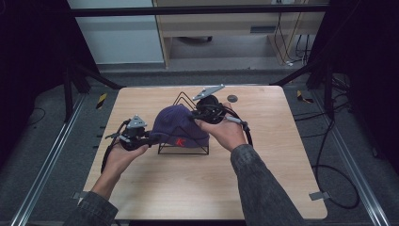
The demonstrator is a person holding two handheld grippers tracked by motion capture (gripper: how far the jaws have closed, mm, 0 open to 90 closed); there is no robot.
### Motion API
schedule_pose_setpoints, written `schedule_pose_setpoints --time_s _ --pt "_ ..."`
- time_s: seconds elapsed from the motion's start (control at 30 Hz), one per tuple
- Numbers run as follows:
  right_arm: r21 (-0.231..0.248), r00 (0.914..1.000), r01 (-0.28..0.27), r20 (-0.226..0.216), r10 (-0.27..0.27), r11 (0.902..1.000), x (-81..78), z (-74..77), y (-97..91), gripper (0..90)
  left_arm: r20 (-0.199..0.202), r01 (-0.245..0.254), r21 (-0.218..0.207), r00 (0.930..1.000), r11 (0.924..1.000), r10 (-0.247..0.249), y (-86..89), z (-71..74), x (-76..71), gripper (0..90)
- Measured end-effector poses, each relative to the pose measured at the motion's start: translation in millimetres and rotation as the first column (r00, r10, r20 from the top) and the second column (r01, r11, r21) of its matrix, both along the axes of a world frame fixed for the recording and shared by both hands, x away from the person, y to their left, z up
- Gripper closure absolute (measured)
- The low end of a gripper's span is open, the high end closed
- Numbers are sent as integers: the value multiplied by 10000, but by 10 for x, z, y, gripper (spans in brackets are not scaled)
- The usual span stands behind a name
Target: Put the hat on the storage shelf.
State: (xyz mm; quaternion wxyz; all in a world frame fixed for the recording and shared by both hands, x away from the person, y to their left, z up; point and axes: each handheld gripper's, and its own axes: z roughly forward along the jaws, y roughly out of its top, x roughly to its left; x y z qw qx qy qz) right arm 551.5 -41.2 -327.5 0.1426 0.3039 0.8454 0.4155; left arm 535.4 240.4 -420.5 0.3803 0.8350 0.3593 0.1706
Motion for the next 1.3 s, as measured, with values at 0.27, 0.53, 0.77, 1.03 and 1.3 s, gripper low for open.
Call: schedule_pose_setpoints --time_s 0.27,0.53,0.77,1.03,1.3 --pt "-184 10000 -73 -62 72 9998 18 -31 78 745 -234 -87 -188 9997 9998 83 33 -109 25 626" --pt "-195 9999 -39 -166 36 9998 27 -18 104 730 -214 -191 -162 9996 9997 187 47 -111 23 605" --pt "-186 9999 -84 -64 83 9998 -3 46 79 725 -252 -222 -27 9994 9997 221 49 -116 -3 581" --pt "-70 9999 -48 142 49 10000 -50 122 30 720 -45 -485 -400 9988 9980 484 131 -67 -57 539" --pt "83 9993 137 346 -140 9999 -114 176 -40 686 167 -1350 133 9907 9908 1347 297 -213 -218 416"
